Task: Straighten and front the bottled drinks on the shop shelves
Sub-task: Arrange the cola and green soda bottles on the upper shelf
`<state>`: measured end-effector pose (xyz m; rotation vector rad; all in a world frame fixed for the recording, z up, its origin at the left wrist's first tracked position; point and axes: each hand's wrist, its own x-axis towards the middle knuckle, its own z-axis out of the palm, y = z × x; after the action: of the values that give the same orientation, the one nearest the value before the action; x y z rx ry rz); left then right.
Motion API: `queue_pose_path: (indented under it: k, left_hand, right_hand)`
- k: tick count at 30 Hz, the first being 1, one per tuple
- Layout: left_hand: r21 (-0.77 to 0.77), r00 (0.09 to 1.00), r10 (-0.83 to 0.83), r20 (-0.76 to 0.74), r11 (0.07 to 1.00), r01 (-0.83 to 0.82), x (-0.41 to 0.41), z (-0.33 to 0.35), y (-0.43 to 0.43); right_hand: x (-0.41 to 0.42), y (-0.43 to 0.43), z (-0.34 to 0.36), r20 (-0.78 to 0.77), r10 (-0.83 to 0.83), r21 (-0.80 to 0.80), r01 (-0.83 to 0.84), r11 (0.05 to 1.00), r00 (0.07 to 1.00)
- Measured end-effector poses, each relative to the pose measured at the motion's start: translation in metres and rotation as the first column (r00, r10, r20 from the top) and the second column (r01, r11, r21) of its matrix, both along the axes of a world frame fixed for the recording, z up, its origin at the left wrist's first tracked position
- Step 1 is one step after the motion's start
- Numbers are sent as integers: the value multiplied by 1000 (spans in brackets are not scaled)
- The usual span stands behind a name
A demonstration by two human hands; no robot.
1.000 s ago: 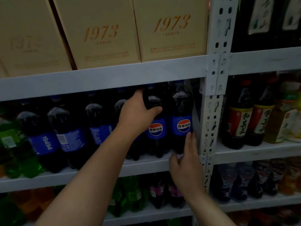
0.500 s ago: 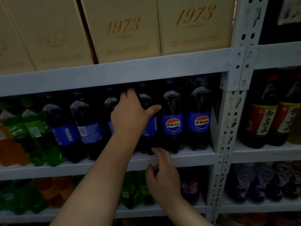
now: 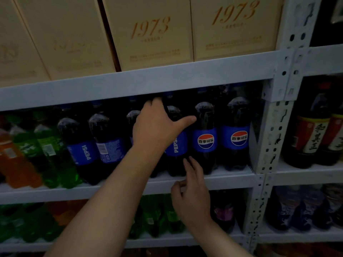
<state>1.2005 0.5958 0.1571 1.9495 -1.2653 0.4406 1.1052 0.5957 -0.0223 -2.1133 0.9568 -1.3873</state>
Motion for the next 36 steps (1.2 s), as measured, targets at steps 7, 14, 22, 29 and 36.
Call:
queue_pose_path:
  k: [7,14,22,29,36]
  left_hand:
    - [52,970,-208,-123,975,216,18,9,0]
    - [10,994,-100,-41,995,100,4,-1,2]
    - [-62,995,52,-84,996,-57,-3,-9,-8]
    - [-85,972,-192,-132,980,182,16,-5,5]
    - [-115,963,209,167,975,-192,-12,-46,6]
  right_hand:
    - [-4,-2,-4,-11,-5,23,5,1000,1000]
    - [4,5,-6,-44,27,115,-22,993,999]
    - [10,23,-9,11,125,172,-125,977,992]
    - [5,13,4,74,69,202,-82,976,995]
    - [18,29,8,218,150,324,-216,921,964]
